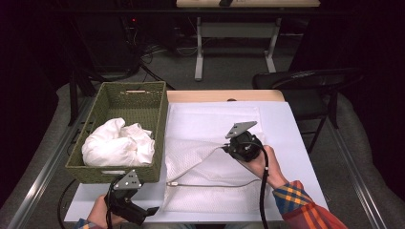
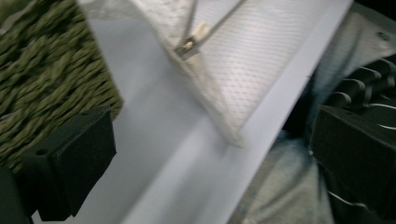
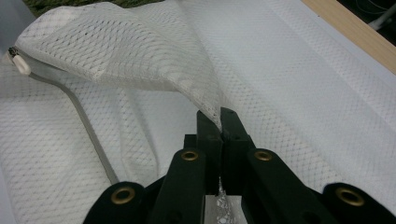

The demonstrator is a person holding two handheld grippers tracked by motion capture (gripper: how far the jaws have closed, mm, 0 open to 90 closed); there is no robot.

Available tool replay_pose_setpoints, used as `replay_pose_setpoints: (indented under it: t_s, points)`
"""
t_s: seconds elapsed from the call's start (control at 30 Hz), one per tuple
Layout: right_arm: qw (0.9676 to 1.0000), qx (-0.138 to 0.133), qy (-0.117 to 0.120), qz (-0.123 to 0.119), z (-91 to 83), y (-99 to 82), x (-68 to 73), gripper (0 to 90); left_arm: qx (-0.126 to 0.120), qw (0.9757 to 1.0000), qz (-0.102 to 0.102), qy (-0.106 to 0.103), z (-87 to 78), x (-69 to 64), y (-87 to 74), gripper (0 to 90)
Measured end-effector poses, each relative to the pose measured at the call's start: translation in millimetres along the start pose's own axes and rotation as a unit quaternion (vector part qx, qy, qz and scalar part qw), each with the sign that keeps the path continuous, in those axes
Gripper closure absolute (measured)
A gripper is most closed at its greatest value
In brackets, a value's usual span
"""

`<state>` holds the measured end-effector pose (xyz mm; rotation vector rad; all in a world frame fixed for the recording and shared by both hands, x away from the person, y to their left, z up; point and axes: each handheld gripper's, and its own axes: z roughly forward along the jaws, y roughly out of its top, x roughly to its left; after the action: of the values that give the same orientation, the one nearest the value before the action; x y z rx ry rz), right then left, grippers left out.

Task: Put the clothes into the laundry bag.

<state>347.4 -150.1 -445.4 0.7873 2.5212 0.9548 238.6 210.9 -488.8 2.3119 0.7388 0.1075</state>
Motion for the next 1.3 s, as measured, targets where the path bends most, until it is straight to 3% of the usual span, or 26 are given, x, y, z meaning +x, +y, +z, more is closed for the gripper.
replay_pose_setpoints:
  t_s: [0.27,0.4,0.57,0.93,1.1,1.3]
  points:
    - [1.0000,0.006,0.003,-0.001,3.1,-1.9,0.7,88.9,0.000,0.9987,0.051,-0.001,-24.5,-9.9,17.2,0.2]
    - [1.0000,0.008,0.002,0.001,3.7,-2.9,0.0,88.9,0.002,0.9978,0.067,-0.005,-39.0,-9.8,25.3,0.2]
    - [0.9999,0.012,0.002,-0.001,5.1,-3.6,-0.2,88.9,0.006,0.9966,0.081,0.018,-52.7,-4.1,32.3,0.1]
    - [0.9998,0.020,0.002,0.002,6.6,-5.3,-1.8,88.8,0.010,0.9938,0.100,0.048,-76.0,24.0,55.1,0.0]
    - [0.9998,0.022,0.001,0.001,6.6,-5.8,-2.3,88.8,0.014,0.9928,0.096,0.071,-87.4,43.9,65.0,0.0]
    - [0.9997,0.022,0.000,0.005,6.9,-6.1,-2.3,88.7,0.038,0.9905,0.099,0.088,-99.0,69.9,74.4,0.0]
